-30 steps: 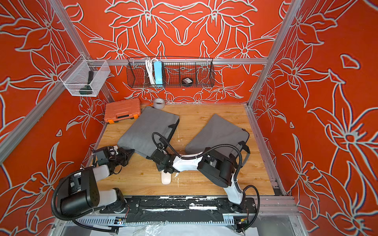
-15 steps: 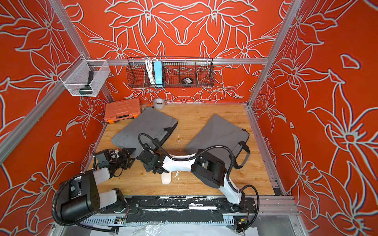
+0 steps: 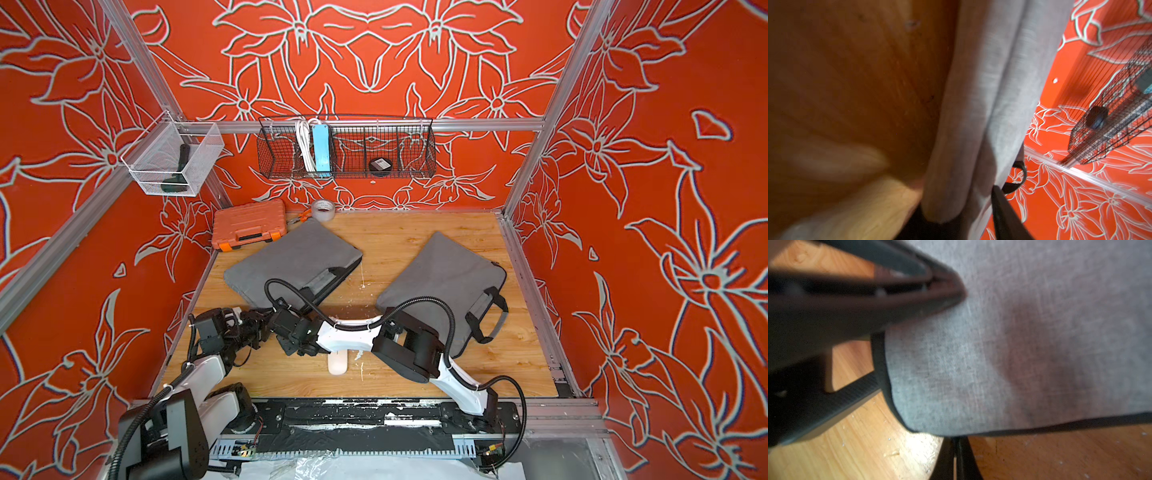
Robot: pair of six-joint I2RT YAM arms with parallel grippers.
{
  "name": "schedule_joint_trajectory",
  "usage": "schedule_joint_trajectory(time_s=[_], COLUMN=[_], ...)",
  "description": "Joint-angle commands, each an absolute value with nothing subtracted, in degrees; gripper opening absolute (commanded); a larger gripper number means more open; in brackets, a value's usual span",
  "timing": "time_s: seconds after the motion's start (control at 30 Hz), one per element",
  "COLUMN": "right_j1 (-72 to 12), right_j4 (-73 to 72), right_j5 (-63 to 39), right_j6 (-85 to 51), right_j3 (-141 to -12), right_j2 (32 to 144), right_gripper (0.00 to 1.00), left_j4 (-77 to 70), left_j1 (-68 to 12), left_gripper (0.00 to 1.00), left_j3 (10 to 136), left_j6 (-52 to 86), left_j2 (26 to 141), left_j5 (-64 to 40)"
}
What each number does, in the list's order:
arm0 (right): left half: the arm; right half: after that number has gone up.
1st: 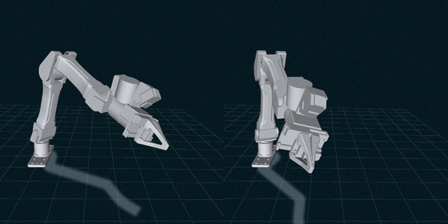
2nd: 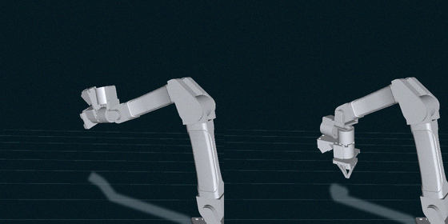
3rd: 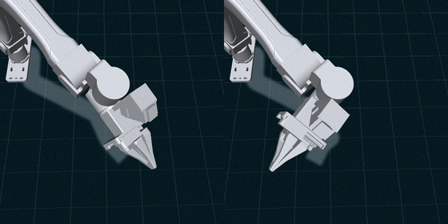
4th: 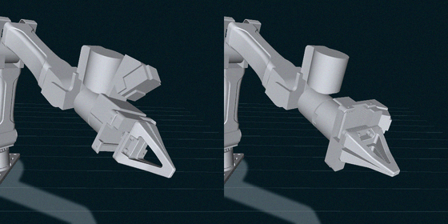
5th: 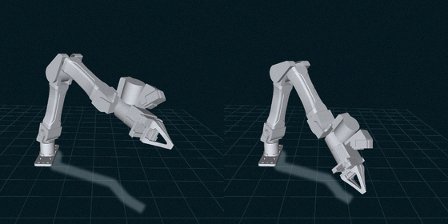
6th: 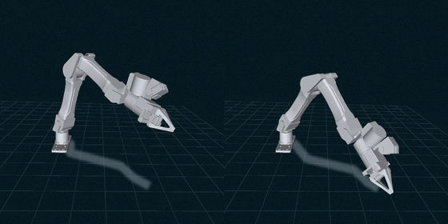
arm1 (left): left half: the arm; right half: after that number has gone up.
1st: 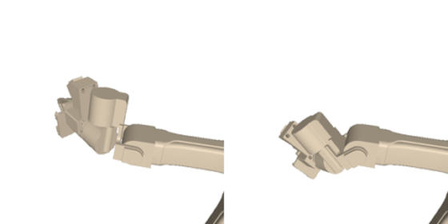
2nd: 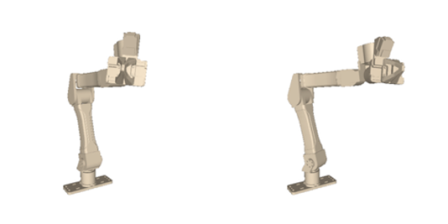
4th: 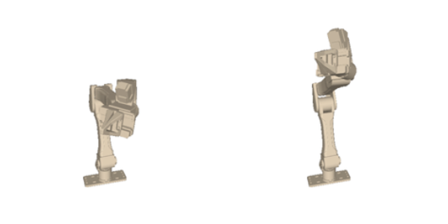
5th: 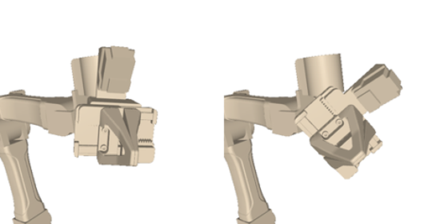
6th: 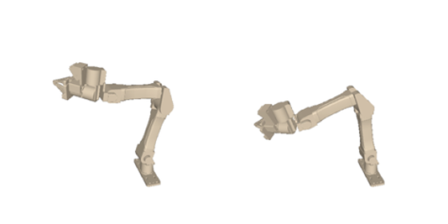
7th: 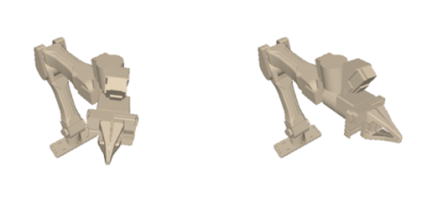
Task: Put the mouse into the laptop bag
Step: Zip the zipper on the zippered laptop bag.
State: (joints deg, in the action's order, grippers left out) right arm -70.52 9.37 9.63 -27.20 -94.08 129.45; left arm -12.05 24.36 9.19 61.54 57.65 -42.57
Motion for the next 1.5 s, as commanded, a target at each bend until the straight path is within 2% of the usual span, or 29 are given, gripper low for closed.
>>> schedule_joint_trajectory(time_s=[0.0,0.1,0.37,0.67,0.97,1.13,1.2,1.23,1.4,1.47], right_j1=[-70.25,-69.10,-63.14,-54.86,-48.00,-45.13,-44.45,-44.17,-43.75,-43.74], right_j4=[11.79,11.65,13.58,15.95,17.23,17.59,18.17,18.37,18.53,18.59], right_j5=[11.59,12.72,14.50,16.81,16.36,15.82,16.06,16.20,17.48,16.91], right_j6=[-27.85,-29.16,-32.72,-33.54,-32.78,-32.19,-31.84,-31.53,-30.41,-30.22], right_j3=[-94.47,-91.81,-85.75,-81.18,-79.60,-78.75,-78.92,-79.01,-78.27,-77.61], right_j2=[129.85,128.62,125.05,122.36,121.40,120.63,120.63,120.59,119.61,118.90], right_gripper=[0.00,0.00,0.00,0.00,0.00,0.00,0.00,0.00,0.00,0.00], left_j4=[-9.93,-9.87,-7.29,-0.98,3.96,5.68,5.44,5.20,6.34,7.24], left_j1=[24.18,24.17,26.09,32.53,42.21,44.10,44.11,44.09,44.08,44.11], left_gripper=[0.16,0.00,0.00,0.00,0.00,0.00,0.14,0.18,0.22,0.39], left_j3=[10.48,11.32,13.57,16.48,21.36,23.62,23.40,23.30,24.00,24.20], left_j6=[60.00,59.02,56.29,51.98,44.08,41.27,41.44,41.57,41.22,40.97], left_j2=[58.07,60.45,62.25,60.22,69.19,73.98,74.43,74.35,73.25,72.51], left_j5=[-41.84,-42.25,-42.81,-41.57,-43.39,-44.16,-44.01,-44.10,-43.05,-42.46])
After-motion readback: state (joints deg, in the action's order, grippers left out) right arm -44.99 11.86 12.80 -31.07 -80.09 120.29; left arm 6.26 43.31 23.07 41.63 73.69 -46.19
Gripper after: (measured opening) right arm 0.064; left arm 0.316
